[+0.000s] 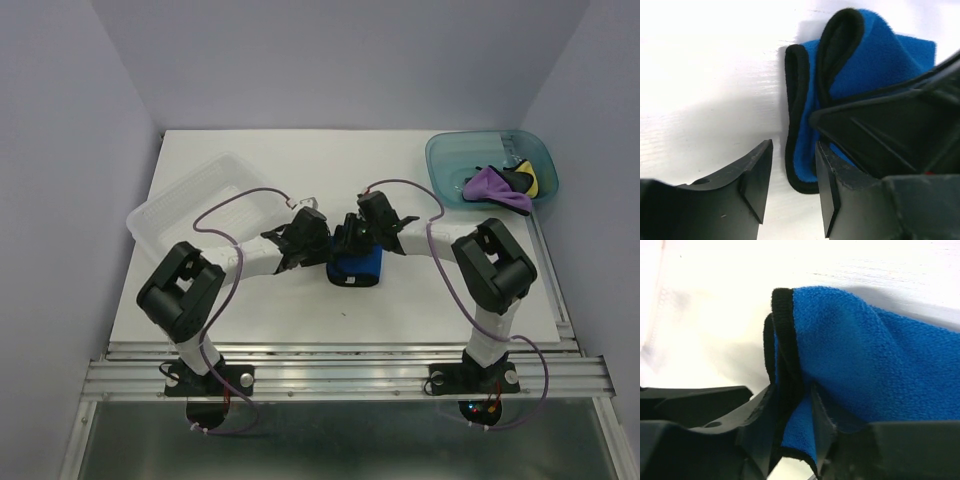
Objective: Fold and stack the towels
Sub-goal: Fold the towel
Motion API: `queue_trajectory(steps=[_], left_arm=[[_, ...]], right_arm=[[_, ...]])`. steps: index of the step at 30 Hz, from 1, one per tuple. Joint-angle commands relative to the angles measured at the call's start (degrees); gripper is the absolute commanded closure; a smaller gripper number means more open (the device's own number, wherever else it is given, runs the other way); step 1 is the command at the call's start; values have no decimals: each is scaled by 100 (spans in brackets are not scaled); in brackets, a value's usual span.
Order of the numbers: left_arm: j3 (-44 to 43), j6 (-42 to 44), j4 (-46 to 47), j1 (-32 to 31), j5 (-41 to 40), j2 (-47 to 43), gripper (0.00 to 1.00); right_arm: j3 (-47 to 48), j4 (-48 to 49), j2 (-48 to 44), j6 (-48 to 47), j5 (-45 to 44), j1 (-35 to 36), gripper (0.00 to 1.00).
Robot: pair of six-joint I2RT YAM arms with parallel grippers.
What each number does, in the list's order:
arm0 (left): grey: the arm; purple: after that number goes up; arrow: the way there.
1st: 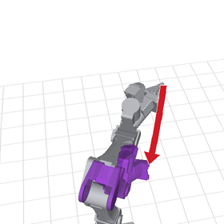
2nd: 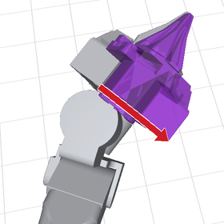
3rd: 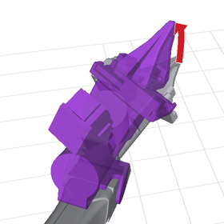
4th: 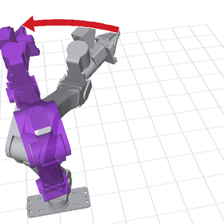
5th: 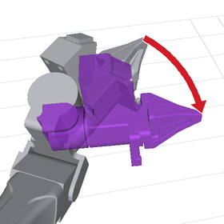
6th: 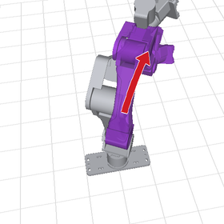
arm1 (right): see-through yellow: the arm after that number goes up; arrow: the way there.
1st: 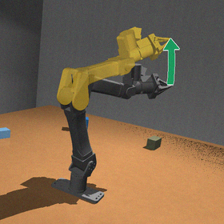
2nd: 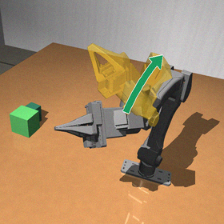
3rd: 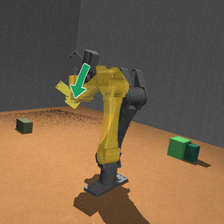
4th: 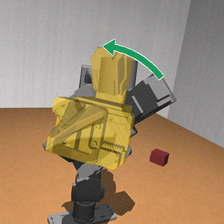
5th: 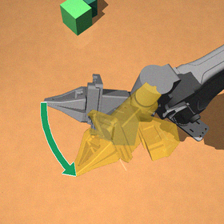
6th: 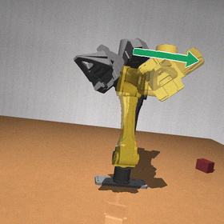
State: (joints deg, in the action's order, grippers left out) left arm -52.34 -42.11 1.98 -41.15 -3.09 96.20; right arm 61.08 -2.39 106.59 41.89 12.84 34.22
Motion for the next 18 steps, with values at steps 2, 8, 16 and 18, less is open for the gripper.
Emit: queue_trajectory(steps=[2,8,16,18], left_arm=[[109,36,-119,1,-156,-611,47],[171,45,-127,1,-191,-857,32],[-180,343,-110,1,-122,-595,10],[-364,448,-84,1,-51,-375,9]], right_arm=[[325,-42,-330,-102,87,41,55],[273,-208,-1139,-190,79,41,31],[-16,-1236,-2544,-287,-1607,-90,0],[-306,-1264,-2791,-287,-1741,-170,0]])
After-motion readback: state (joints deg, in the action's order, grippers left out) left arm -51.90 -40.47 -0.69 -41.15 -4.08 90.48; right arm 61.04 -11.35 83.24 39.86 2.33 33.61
